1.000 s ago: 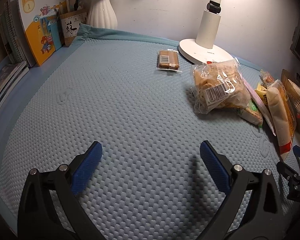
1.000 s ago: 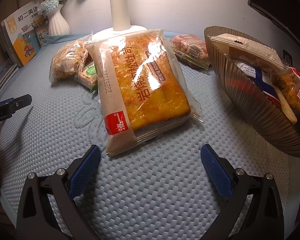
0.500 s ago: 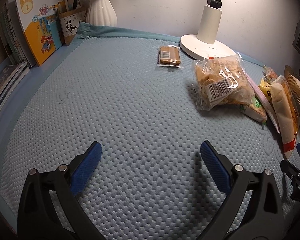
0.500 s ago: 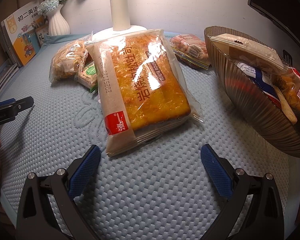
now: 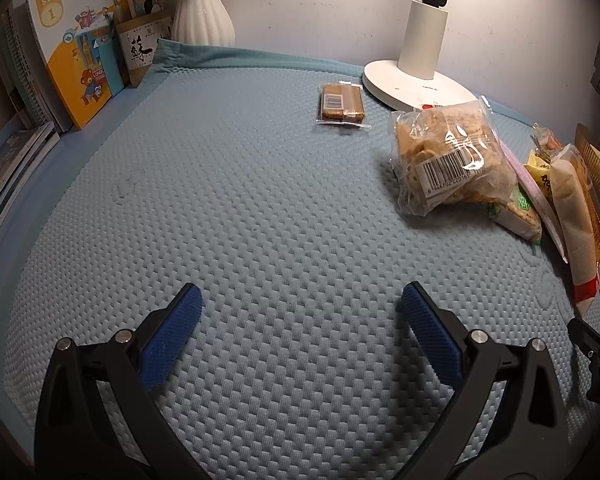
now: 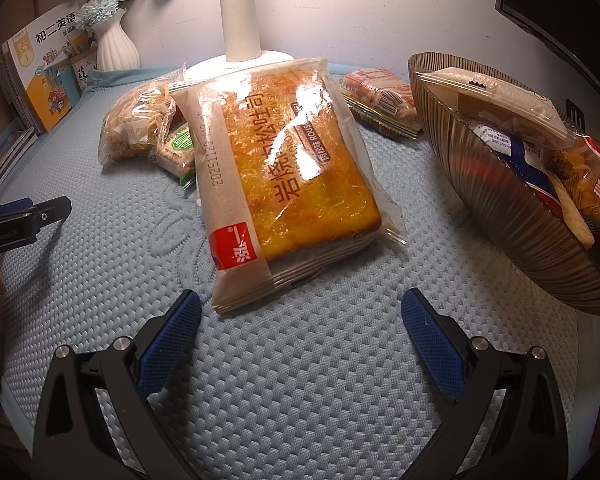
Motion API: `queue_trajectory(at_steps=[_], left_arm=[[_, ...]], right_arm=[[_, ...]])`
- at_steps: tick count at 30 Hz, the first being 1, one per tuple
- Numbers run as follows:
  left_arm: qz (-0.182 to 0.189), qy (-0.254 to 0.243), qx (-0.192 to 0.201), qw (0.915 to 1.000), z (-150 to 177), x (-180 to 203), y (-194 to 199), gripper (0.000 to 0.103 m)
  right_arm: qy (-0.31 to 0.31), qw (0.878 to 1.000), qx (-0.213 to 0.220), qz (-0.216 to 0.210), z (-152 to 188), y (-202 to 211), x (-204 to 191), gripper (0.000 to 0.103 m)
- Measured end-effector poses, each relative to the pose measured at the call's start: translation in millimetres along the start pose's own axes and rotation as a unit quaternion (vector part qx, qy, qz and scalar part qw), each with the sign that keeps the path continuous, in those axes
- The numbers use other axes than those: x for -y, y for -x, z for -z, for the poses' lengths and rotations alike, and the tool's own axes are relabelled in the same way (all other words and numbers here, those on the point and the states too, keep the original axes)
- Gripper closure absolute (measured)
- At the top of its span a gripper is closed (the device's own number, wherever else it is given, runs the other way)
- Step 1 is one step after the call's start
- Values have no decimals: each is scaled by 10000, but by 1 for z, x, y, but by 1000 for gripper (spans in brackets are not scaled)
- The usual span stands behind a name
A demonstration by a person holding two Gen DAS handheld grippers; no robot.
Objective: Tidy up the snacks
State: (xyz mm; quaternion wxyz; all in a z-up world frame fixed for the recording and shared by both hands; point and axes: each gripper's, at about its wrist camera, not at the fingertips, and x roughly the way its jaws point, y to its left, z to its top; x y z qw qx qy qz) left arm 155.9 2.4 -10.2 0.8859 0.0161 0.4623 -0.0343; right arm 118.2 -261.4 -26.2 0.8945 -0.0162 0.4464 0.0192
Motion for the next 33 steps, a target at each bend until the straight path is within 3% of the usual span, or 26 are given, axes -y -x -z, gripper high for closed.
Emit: queue_trajectory(at_steps=[33], left_arm=[[105, -6, 12, 9999, -1, 2, 0, 3]], right_arm=[[5, 10000, 8, 0, 0, 0, 0, 5]])
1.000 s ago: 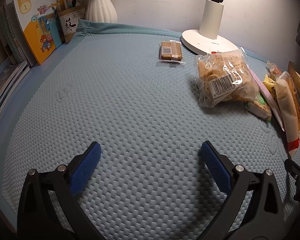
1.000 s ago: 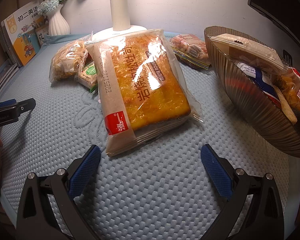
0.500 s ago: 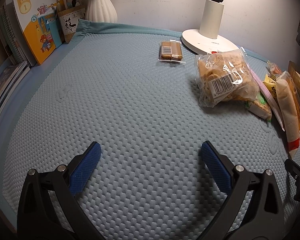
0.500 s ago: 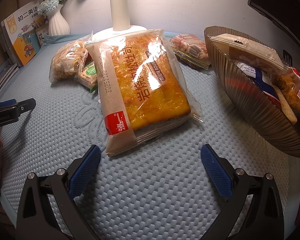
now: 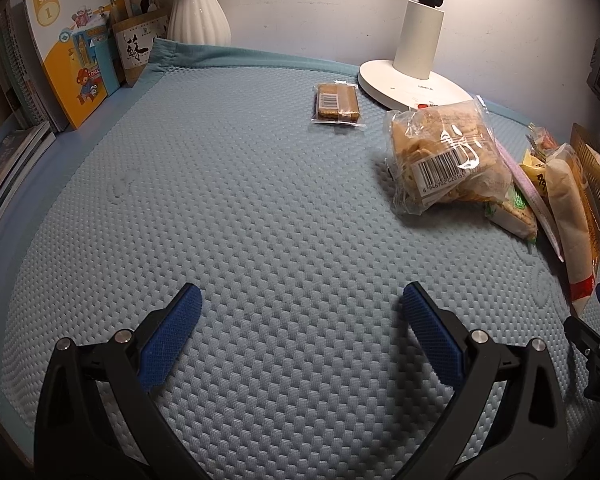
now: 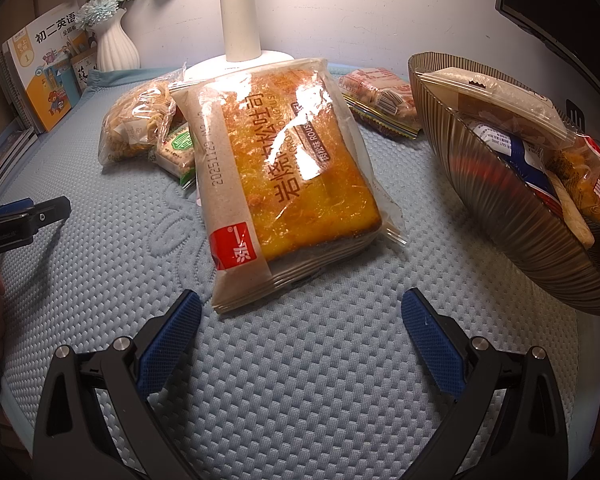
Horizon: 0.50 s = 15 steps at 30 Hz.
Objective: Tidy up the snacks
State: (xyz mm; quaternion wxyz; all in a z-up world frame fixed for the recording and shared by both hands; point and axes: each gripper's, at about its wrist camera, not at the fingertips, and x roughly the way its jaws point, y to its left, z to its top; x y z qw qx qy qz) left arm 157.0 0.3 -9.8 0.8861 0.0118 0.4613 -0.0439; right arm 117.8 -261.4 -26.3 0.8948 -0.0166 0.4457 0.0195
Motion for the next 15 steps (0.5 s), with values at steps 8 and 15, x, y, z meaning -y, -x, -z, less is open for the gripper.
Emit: queue_trajectory(at_steps=[8, 15], left_arm=[[174, 31, 59, 9998, -1, 0, 2, 3], [859, -25, 100, 9962, -9, 5, 24, 3]], right_arm=[[2, 10000, 1, 2, 0, 0, 0, 5], [-215, 9996, -175, 7, 4, 6, 0, 5]])
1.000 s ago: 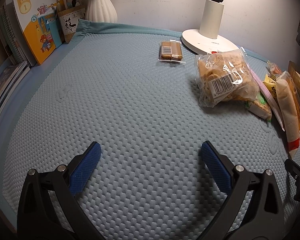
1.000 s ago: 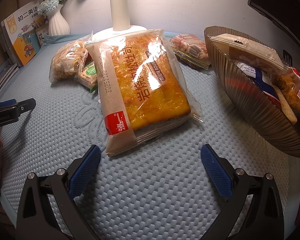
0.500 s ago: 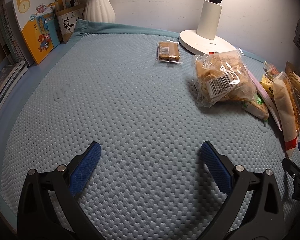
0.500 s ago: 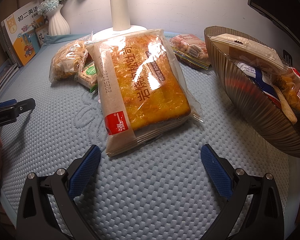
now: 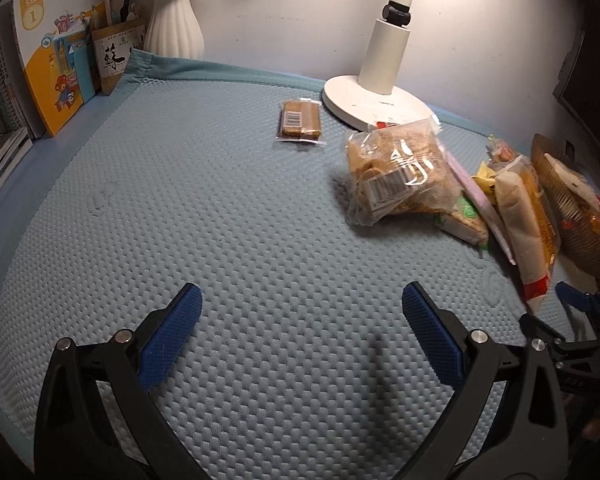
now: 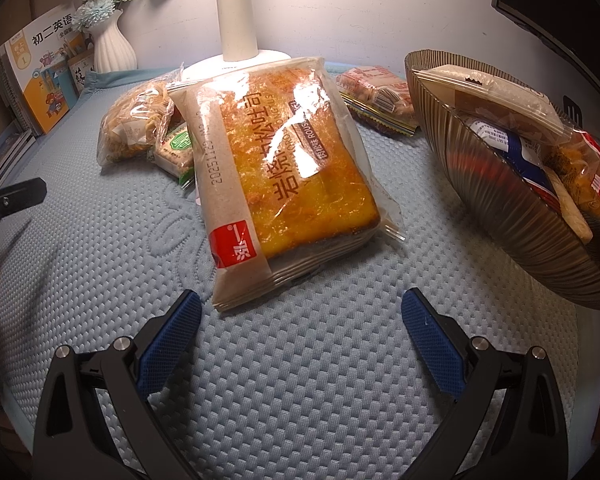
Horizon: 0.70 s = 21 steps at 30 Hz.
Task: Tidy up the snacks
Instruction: 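Grasp the orange toast bag with the right gripper while the left grasps the cookie bag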
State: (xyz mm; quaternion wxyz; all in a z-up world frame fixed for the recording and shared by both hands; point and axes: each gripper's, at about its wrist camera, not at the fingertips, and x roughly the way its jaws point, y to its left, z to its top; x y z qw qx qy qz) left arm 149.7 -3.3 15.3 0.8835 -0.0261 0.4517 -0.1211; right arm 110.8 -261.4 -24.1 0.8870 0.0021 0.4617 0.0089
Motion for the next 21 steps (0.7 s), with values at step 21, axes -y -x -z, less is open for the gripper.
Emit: queue_trajectory(at_steps=[21], left_arm=[[1151, -2891, 43, 9503, -88, 62, -53, 3]], right_arm=[[-127, 9994, 268, -177, -59, -6, -12, 5]])
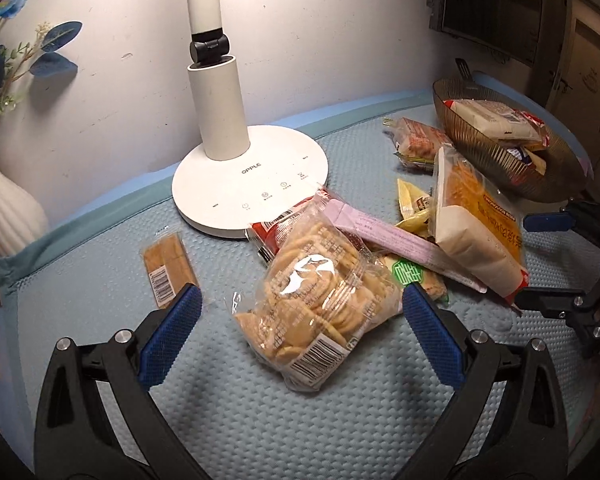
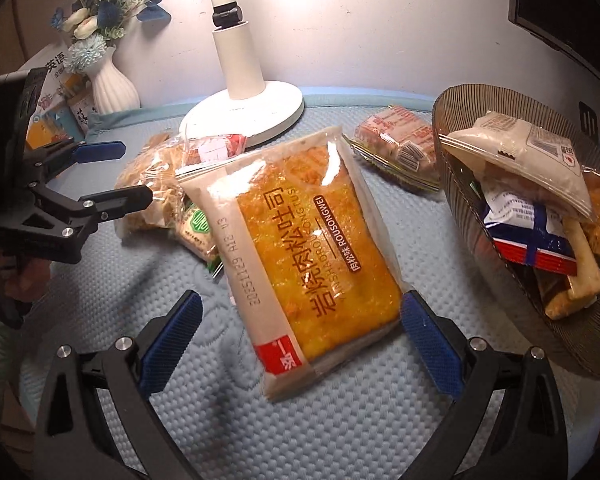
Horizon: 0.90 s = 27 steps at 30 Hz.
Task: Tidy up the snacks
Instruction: 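Grasp the orange toast bag with the right gripper while the left grasps the cookie bag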
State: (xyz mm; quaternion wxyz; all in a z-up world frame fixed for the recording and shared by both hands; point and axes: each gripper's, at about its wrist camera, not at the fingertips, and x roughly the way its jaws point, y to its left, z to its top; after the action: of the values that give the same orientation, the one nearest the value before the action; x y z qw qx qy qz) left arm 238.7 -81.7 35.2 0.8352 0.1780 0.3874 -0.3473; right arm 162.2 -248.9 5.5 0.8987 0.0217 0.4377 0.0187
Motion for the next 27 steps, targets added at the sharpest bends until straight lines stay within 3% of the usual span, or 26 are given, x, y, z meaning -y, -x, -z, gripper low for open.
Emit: queue_trajectory(at_steps=[2, 5, 7, 9, 13, 17, 18, 20, 23, 25, 27], left_arm=[[181, -7, -46, 9998, -3, -5, -10, 3], [788, 76, -125, 9968, -6, -11, -18, 3], [1105, -104, -240, 9935, -2, -6, -19, 4], [1362, -395, -323, 9894, 6, 4, -14, 4], [1215, -674, -381, 9896, 15, 16, -6, 5], [750, -617, -542, 9938, 14, 22, -14, 26], [603, -606, -576, 9947, 15, 24, -15, 30], [331, -618, -583, 9958, 16, 29, -13, 37], [135, -447, -561, 9973, 25, 34, 2, 40], [66, -212, -511, 9984, 35, 36, 17, 40], [-16, 79, -380, 9992, 48, 35, 33, 40]], right_arm=[[30, 10000, 51, -26, -3, -5, -1, 5], [131, 9999, 69, -11, -4, -9, -5, 5], [226, 9997, 96, 28, -2, -6, -8, 5], [226, 9997, 103, -33, 0, 1, -9, 11], [144, 9997, 121, -158, 6, 14, -6, 50], [139, 9991, 4, -390, 16, 21, -6, 81], [126, 9990, -11, -430, 19, 24, -6, 82], [-22, 9971, -112, -756, 23, 28, -3, 95], [-328, 9898, -134, -1380, 31, 40, 5, 95], [-378, 9913, 15, -1264, 33, 52, 11, 90], [-587, 9938, 192, -928, 30, 58, 23, 42]])
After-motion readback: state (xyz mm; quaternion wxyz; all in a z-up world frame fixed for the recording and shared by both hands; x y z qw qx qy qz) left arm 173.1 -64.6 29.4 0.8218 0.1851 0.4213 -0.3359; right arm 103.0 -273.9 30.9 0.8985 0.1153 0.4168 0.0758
